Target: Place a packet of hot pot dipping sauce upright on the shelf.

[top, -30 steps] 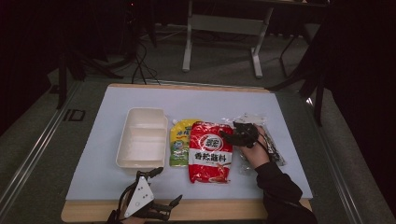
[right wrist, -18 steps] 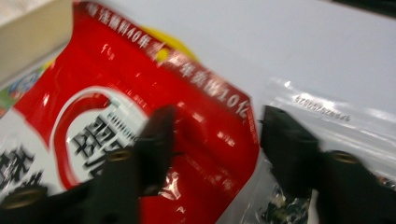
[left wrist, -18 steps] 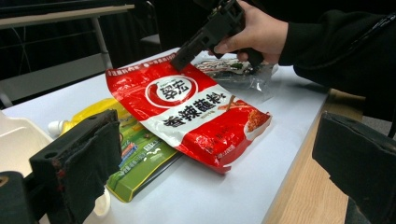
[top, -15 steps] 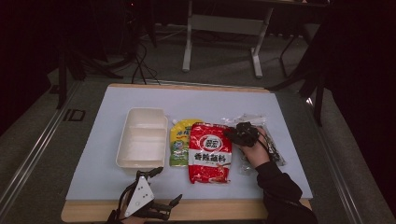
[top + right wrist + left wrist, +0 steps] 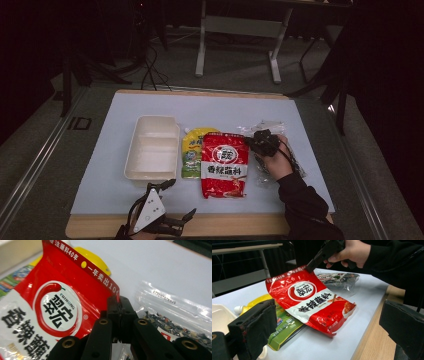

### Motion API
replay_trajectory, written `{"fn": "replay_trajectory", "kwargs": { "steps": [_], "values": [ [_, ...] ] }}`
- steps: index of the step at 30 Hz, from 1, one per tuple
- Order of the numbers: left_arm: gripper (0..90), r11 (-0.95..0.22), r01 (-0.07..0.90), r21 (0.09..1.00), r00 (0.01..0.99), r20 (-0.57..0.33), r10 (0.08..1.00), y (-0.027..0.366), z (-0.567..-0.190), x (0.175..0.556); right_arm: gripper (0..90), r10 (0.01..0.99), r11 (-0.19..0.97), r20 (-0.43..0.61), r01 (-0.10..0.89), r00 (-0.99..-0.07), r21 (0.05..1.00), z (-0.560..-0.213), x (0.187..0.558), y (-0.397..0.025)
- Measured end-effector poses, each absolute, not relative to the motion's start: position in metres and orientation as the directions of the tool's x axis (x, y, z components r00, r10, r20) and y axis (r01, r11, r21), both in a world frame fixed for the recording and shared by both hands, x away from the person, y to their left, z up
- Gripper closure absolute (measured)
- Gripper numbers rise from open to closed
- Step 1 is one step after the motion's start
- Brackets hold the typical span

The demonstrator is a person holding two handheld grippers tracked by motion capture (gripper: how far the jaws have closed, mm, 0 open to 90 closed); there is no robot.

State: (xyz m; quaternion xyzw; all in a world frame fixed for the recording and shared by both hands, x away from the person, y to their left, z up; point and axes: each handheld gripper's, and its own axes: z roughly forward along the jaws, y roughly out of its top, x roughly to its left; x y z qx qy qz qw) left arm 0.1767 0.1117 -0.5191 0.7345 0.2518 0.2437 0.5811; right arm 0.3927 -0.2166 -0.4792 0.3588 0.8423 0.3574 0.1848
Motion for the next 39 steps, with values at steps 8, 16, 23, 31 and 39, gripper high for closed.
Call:
{"fn": "replay_trajectory", "kwargs": {
  "steps": [8,16,23,31,39],
  "values": [
    [4.7,-0.234,0.124,0.964,0.751,0.063,0.657,0.108,-0.514,0.180,89.7,0.700,0.504,-0.100,0.389,-0.707,0.771,-0.454,0.368,-0.215],
    [3.5,-0.218,0.161,0.963,0.807,-0.001,0.590,0.103,-0.490,0.183,89.8,0.656,0.511,-0.122,0.319,-0.745,0.798,-0.432,0.344,-0.214],
    [3.5,-0.205,0.163,0.965,0.802,-0.009,0.597,0.108,-0.463,0.203,89.8,0.609,0.511,-0.156,0.235,-0.777,0.827,-0.410,0.315,-0.213],
    [5.9,-0.226,0.136,0.964,0.769,0.041,0.637,0.110,-0.451,0.224,89.9,0.550,0.510,-0.170,0.167,-0.818,0.844,-0.397,0.289,-0.209],
    [21.6,-0.324,0.218,0.921,0.809,0.015,0.587,0.106,-0.453,0.259,89.9,0.457,0.494,-0.171,0.090,-0.873,0.865,-0.388,0.265,-0.205]
  ]
}}
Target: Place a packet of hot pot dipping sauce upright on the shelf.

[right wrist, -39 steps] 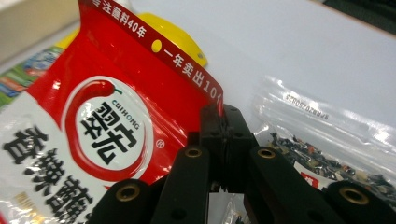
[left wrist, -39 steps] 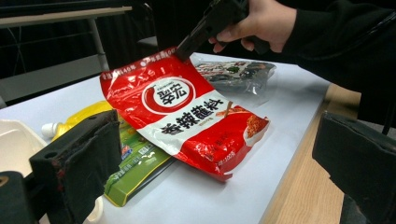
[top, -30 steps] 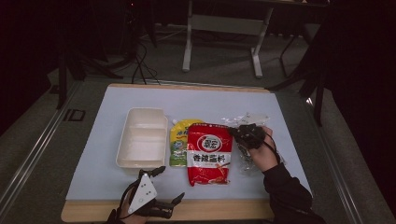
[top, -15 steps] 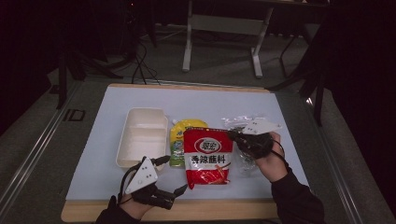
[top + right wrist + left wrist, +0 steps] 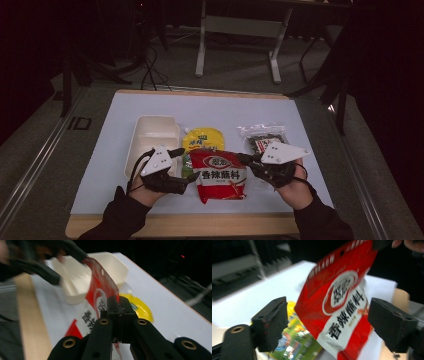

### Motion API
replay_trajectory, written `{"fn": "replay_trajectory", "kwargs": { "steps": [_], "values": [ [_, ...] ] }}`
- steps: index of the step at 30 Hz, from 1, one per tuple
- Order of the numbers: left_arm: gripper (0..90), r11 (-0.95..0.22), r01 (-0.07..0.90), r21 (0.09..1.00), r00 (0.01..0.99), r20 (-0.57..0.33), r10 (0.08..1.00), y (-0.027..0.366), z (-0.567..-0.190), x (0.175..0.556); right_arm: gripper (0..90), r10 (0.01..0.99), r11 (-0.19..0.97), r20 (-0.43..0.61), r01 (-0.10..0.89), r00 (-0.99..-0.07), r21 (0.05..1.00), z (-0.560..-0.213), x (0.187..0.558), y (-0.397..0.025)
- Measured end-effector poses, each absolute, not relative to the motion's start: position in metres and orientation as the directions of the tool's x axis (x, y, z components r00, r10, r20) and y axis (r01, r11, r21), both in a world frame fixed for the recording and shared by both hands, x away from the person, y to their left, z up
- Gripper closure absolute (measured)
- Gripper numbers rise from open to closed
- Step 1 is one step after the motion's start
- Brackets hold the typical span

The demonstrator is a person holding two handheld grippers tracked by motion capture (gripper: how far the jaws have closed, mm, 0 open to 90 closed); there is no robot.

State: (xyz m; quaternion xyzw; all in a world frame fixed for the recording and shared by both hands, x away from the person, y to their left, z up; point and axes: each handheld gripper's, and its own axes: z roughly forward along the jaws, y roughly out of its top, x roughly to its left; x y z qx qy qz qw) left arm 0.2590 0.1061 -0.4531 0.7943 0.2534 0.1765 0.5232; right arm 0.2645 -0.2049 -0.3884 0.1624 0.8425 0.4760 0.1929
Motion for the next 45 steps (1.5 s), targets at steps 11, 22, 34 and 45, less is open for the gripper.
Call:
{"fn": "replay_trajectory", "kwargs": {
  "steps": [11,22,34,45],
  "values": [
    [46.0,-0.312,0.263,0.913,0.812,-0.035,0.582,0.102,-0.460,0.271,89.9,0.410,0.477,-0.161,0.061,-0.898,0.877,-0.379,0.254,-0.207],
    [73.7,-0.287,0.211,0.934,0.868,-0.045,0.494,0.114,-0.456,0.264,89.9,0.371,0.429,-0.145,0.030,-0.917,0.903,-0.362,0.241,-0.209],
    [90.0,-0.323,0.162,0.933,0.850,0.034,0.525,0.106,-0.434,0.249,89.6,0.407,0.395,-0.139,0.037,-0.903,0.918,-0.352,0.244,-0.220],
    [90.0,-0.283,0.139,0.949,0.848,0.033,0.528,0.114,-0.412,0.242,83.5,0.431,0.379,-0.131,0.047,-0.893,0.924,-0.356,0.246,-0.229]
  ]
}}
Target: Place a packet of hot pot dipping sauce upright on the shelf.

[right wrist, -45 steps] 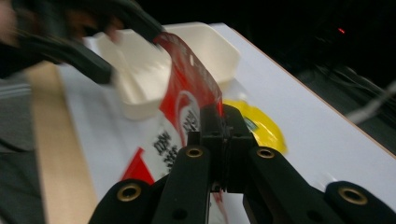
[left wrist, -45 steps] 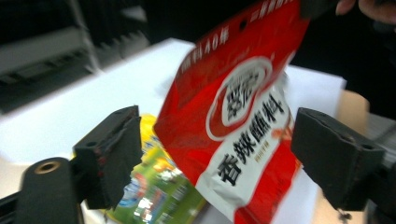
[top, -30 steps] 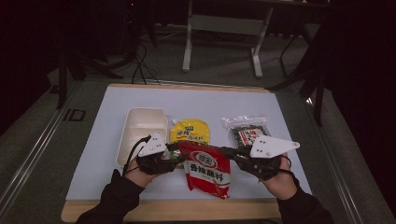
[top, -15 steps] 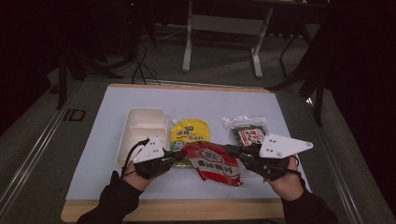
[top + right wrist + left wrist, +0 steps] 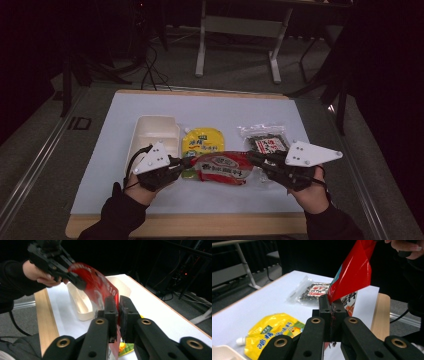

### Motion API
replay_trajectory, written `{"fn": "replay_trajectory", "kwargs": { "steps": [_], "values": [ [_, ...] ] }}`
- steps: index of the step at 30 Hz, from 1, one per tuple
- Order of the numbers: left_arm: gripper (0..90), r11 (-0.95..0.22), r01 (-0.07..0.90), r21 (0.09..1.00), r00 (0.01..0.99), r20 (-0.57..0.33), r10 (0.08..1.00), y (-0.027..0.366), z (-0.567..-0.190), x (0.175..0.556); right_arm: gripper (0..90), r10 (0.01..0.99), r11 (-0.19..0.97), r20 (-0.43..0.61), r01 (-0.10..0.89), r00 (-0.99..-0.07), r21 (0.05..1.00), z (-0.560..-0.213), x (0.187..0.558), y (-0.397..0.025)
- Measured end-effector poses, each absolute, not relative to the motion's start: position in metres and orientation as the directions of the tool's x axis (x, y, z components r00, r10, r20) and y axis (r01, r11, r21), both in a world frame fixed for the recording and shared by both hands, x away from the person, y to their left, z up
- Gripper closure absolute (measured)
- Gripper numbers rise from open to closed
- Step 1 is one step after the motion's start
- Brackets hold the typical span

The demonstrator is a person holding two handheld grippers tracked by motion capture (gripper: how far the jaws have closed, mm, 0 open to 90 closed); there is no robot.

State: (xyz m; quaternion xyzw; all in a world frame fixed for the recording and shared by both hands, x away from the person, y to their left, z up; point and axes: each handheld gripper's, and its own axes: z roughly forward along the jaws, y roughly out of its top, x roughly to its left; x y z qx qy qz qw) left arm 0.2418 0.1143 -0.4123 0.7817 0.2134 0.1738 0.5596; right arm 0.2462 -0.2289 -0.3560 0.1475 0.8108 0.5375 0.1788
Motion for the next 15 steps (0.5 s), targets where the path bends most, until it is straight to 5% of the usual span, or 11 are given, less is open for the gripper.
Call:
{"fn": "replay_trajectory", "kwargs": {
  "steps": [8,15],
  "values": [
    [90.0,-0.251,0.148,0.957,0.868,-0.004,0.497,0.113,-0.411,0.242,68.4,0.387,0.470,-0.115,0.089,-0.915,0.878,-0.376,0.255,-0.218],
    [90.0,-0.259,0.146,0.955,0.860,0.007,0.510,0.111,-0.411,0.242,88.8,0.361,0.517,-0.108,0.102,-0.926,0.850,-0.385,0.259,-0.209]
  ]
}}
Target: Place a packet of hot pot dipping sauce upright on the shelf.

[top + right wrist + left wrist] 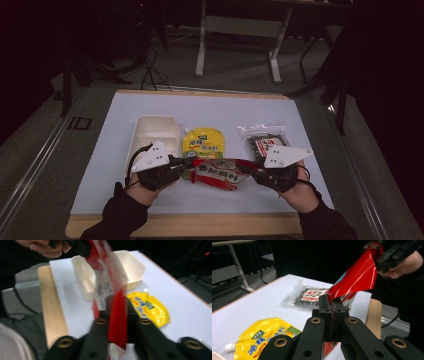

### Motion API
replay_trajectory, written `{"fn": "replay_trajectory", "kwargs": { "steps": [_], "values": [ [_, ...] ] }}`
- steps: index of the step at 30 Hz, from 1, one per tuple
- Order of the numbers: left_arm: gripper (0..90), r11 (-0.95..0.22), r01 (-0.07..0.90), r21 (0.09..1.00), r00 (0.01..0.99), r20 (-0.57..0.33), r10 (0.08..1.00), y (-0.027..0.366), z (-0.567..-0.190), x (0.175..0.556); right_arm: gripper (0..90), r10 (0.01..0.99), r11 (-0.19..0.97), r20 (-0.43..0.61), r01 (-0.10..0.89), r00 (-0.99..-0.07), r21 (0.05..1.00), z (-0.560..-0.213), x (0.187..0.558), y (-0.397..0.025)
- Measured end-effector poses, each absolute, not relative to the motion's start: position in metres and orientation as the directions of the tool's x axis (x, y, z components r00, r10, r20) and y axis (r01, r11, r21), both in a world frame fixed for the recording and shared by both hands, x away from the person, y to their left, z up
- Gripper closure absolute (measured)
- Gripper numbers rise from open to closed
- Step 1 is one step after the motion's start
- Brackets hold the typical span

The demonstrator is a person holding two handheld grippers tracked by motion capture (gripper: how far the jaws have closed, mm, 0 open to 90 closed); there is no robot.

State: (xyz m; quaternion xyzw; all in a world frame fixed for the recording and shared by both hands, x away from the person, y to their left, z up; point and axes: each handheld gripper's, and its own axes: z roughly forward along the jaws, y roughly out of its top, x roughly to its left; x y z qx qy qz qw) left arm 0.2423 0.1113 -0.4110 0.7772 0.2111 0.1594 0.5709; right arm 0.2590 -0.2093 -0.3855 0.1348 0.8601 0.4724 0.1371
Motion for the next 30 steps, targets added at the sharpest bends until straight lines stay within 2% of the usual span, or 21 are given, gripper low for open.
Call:
{"fn": "replay_trajectory", "kwargs": {
  "steps": [8,9,12,13,15,16,18,19,23,27,30],
  "values": [
    [90.0,-0.255,0.144,0.956,0.880,-0.006,0.475,0.111,-0.411,0.245,89.2,0.351,0.535,-0.124,0.090,-0.928,0.840,-0.375,0.258,-0.211],
    [87.2,-0.247,0.147,0.958,0.880,-0.013,0.474,0.111,-0.411,0.246,89.2,0.355,0.534,-0.130,0.087,-0.926,0.841,-0.373,0.258,-0.212],
    [66.7,-0.232,0.151,0.961,0.881,-0.024,0.472,0.112,-0.412,0.246,89.2,0.358,0.532,-0.130,0.088,-0.925,0.842,-0.370,0.260,-0.215],
    [64.3,-0.226,0.146,0.963,0.879,-0.022,0.476,0.111,-0.413,0.245,89.2,0.356,0.533,-0.125,0.091,-0.926,0.841,-0.369,0.261,-0.215],
    [51.5,-0.214,0.149,0.965,0.875,-0.028,0.483,0.110,-0.415,0.243,89.2,0.359,0.527,-0.125,0.091,-0.925,0.845,-0.366,0.262,-0.217],
    [47.5,-0.215,0.149,0.965,0.871,-0.026,0.490,0.109,-0.415,0.243,89.2,0.358,0.525,-0.123,0.091,-0.925,0.846,-0.364,0.264,-0.218],
    [45.6,-0.205,0.157,0.966,0.865,-0.034,0.501,0.109,-0.417,0.242,89.2,0.358,0.520,-0.117,0.094,-0.926,0.849,-0.362,0.265,-0.219],
    [35.8,-0.199,0.169,0.965,0.862,-0.047,0.504,0.109,-0.419,0.242,89.2,0.365,0.520,-0.121,0.094,-0.923,0.849,-0.359,0.268,-0.219],
    [17.3,-0.183,0.189,0.965,0.858,-0.071,0.509,0.107,-0.425,0.239,89.2,0.371,0.509,-0.114,0.099,-0.922,0.855,-0.351,0.277,-0.220],
    [5.9,-0.222,0.189,0.957,0.858,-0.051,0.510,0.102,-0.434,0.234,89.2,0.378,0.504,-0.113,0.102,-0.919,0.858,-0.343,0.286,-0.218],
    [3.0,-0.219,0.205,0.954,0.862,-0.070,0.502,0.099,-0.443,0.231,89.2,0.385,0.502,-0.116,0.103,-0.916,0.858,-0.340,0.292,-0.215]
  ]
}}
